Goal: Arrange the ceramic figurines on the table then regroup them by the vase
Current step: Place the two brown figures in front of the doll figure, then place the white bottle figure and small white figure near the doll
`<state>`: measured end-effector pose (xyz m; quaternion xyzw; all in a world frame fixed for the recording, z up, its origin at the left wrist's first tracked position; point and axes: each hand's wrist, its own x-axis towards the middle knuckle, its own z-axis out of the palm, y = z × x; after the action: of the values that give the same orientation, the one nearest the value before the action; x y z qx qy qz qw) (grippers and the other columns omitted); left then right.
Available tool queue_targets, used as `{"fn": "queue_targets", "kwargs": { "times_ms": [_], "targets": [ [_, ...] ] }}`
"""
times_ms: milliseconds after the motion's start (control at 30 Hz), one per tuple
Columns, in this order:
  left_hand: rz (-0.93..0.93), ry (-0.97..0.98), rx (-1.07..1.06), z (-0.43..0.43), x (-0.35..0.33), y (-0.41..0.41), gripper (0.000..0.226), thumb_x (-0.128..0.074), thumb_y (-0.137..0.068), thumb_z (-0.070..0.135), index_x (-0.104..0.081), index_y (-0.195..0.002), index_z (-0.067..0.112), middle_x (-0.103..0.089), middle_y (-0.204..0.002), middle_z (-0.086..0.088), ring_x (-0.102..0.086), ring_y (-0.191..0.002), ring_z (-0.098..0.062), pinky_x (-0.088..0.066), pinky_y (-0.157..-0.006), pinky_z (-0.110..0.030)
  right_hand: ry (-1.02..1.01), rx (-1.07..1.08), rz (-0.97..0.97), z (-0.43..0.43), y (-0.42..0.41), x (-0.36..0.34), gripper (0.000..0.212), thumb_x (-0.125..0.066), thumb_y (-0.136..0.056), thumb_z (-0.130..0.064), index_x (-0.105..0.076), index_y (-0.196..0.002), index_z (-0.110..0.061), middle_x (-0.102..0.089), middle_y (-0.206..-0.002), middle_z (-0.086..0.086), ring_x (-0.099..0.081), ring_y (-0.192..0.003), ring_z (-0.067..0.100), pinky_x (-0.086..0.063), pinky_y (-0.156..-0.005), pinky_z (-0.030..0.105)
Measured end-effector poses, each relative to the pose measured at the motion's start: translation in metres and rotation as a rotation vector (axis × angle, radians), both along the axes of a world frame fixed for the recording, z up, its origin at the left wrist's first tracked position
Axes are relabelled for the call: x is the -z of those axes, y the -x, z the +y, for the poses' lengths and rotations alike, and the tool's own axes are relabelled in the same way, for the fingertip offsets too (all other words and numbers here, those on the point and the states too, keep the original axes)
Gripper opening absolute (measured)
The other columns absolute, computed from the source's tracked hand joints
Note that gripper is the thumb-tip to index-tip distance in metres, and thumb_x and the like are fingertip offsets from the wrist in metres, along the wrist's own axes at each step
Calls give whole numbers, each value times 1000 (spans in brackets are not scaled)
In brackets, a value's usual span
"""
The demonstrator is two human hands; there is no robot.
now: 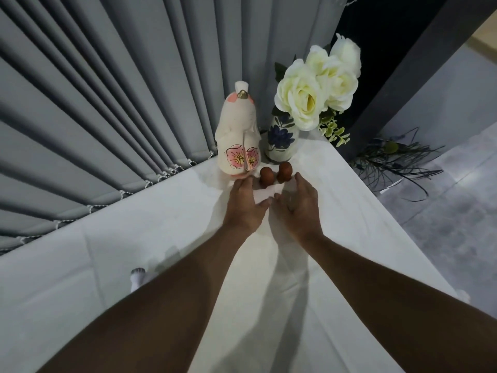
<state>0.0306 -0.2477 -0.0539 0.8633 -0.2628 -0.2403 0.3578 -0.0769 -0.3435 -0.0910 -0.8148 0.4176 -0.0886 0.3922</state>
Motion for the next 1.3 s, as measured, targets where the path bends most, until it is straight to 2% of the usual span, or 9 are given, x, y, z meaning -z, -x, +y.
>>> {"fn": "queue_targets", "kwargs": {
  "times_ms": [167,400,633,733,833,933,1000,1133,1300],
  "targets": [
    [-43,-376,221,49,-33,-2,83,-74,-85,43,-34,-151,12,-40,-151,-11,-38,-140,-30,-34,-113,-38,243,-119,146,53,30,-1,93,-38,-94,-73,-33,-160,-7,-34,-169,15,-30,-157,35,-25,-127,50],
    [-179,-744,279,136,-72,-1,79,-68,-80,55,-39,-141,14,-41,-139,-13,-43,-127,-35,-39,-100,-42,441,-431,329,115,88,8,87,-30,-98,-78,-22,-164,-23,-14,-176,7,-11,-163,34,-6,-130,62],
    [-58,-924,173,199,-92,2,94,-81,-61,63,-39,-131,17,-36,-131,-9,-46,-123,-37,-40,-88,-41,513,-495,414,136,103,7,90,-18,-97,-80,-9,-168,-25,-1,-177,6,2,-163,34,-2,-130,62],
    [54,-912,106,215,-90,9,87,-86,-64,43,-38,-130,14,-34,-115,-10,-55,-110,-35,-42,-73,-34,500,-500,423,142,102,7,90,-15,-97,-80,-6,-168,-26,3,-177,5,4,-163,33,-1,-130,61],
    [110,-809,76,223,-84,14,79,-85,-70,26,-36,-131,11,-33,-109,-9,-54,-107,-34,-42,-74,-31,498,-495,409,144,102,5,89,-17,-97,-79,-9,-167,-26,-1,-177,5,2,-164,33,-2,-130,61],
    [94,-756,76,223,-81,15,80,-80,-76,22,-31,-139,12,-37,-116,-12,-50,-106,-34,-37,-77,-30,485,-492,413,145,100,3,89,-20,-97,-79,-12,-167,-26,-4,-177,5,0,-164,33,-1,-130,60],
    [62,-740,98,219,-81,14,84,-77,-79,21,-26,-145,14,-39,-130,-14,-51,-119,-37,-36,-81,-29,474,-497,401,147,102,3,89,-22,-96,-80,-15,-167,-26,-6,-177,5,-2,-164,32,0,-131,58],
    [-2,-711,221,198,-82,10,105,-78,-77,19,-9,-156,23,-34,-140,-15,-52,-123,-41,-45,-90,-35,436,-433,285,128,98,1,87,-31,-95,-79,-30,-163,-25,-16,-176,6,-8,-163,30,-7,-132,50],
    [-74,-636,335,156,-80,3,111,-71,-80,14,5,-158,36,-32,-145,-8,-52,-117,-35,-47,-73,-32,433,-369,373,86,88,-6,84,-19,-99,-77,-17,-166,-27,-7,-177,8,-1,-164,31,-7,-132,53]
  ]
}}
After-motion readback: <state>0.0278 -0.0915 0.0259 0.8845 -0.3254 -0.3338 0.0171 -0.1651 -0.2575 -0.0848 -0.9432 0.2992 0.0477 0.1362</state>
